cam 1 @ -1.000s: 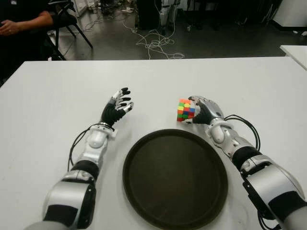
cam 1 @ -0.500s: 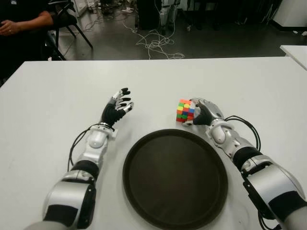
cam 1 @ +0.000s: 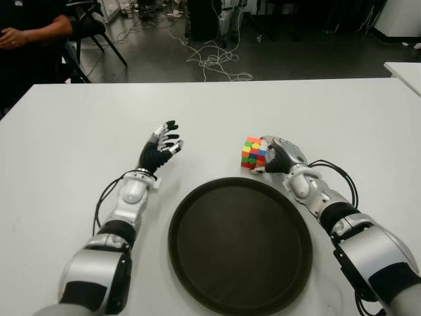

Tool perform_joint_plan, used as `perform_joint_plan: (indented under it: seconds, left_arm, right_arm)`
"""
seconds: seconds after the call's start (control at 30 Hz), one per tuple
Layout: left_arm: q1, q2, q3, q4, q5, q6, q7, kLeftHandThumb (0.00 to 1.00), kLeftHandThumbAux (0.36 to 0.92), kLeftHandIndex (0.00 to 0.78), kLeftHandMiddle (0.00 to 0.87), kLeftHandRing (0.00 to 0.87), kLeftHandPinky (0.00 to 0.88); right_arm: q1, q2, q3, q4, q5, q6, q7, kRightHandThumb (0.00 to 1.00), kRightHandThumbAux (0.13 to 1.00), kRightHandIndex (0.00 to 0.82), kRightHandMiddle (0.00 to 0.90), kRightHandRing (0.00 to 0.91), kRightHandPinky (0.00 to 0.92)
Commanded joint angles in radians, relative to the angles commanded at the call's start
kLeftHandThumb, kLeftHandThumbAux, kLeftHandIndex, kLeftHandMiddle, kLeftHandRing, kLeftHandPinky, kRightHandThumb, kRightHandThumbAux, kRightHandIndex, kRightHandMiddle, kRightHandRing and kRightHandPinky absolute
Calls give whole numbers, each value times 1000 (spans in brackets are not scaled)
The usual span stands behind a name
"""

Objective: Pick up the Rubik's Cube and put it in the plate

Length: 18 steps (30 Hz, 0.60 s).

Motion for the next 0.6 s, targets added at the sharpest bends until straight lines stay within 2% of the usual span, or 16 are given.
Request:
perform_joint_plan:
  seconds: [0.17, 0.33, 0.6]
  left_arm:
    - [-1, -2, 3, 1, -5, 2, -7, 44, 680, 108, 154, 170, 168]
    - [-1, -3, 2, 1, -4, -3, -6, 35, 667, 112, 159, 176, 181]
    - [0, -5, 5, 2, -9, -2, -10, 36, 677, 114, 159, 181, 187]
  right_arm:
    - [2, 2, 11, -7, -10, -11, -10, 0, 748, 258, 269, 272, 240]
    - [-1, 2, 28, -3, -24, -7, -14, 0, 748, 238, 257, 264, 235]
    - [1, 7, 33, -5, -31, -7, -21, 0, 754, 215, 234, 252, 245]
